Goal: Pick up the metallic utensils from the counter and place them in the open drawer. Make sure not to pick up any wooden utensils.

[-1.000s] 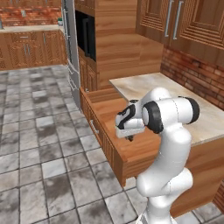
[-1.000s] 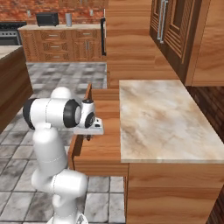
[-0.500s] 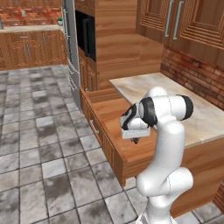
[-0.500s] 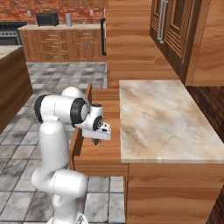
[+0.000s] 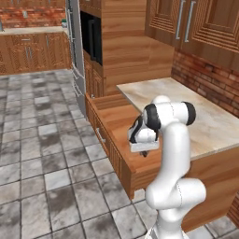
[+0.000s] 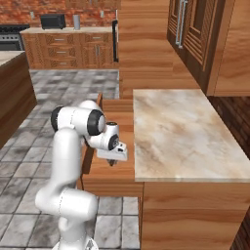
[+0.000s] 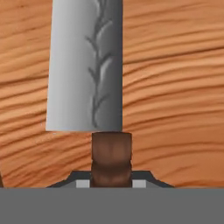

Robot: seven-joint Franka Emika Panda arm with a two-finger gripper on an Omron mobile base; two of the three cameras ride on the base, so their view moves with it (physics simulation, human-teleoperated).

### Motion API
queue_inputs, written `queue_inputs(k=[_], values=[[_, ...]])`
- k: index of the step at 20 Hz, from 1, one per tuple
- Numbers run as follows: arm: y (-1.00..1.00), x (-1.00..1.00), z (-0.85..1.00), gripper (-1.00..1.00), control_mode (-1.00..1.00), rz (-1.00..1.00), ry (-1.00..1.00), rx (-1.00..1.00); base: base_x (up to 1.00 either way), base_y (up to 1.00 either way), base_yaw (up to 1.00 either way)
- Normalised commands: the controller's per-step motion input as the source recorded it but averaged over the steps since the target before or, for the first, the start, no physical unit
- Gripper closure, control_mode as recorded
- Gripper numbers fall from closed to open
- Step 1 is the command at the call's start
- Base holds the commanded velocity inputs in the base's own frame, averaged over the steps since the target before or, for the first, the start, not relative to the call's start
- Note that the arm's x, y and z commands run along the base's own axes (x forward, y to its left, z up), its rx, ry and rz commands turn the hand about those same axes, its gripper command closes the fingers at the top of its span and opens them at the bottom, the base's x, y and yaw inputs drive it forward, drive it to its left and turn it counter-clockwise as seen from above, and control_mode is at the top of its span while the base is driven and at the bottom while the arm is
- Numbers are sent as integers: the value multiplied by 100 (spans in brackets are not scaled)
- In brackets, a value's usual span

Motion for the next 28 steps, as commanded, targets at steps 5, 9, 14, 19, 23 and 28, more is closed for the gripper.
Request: queue_inputs(k=[5, 9, 14, 19, 23, 28], values=[[0, 52, -24, 100, -100, 0, 3, -2, 0, 0, 0], [0, 56, -8, 100, -100, 0, 0, 0, 0, 0, 0], [0, 65, -36, 100, -100, 0, 0, 0, 0, 0, 0], [0, 22, -37, 100, -100, 0, 0, 1, 0, 0, 0], [0, 0, -24, -100, -100, 0, 0, 2, 0, 0, 0], [1, 0, -7, -100, -100, 0, 2, 0, 0, 0, 0]])
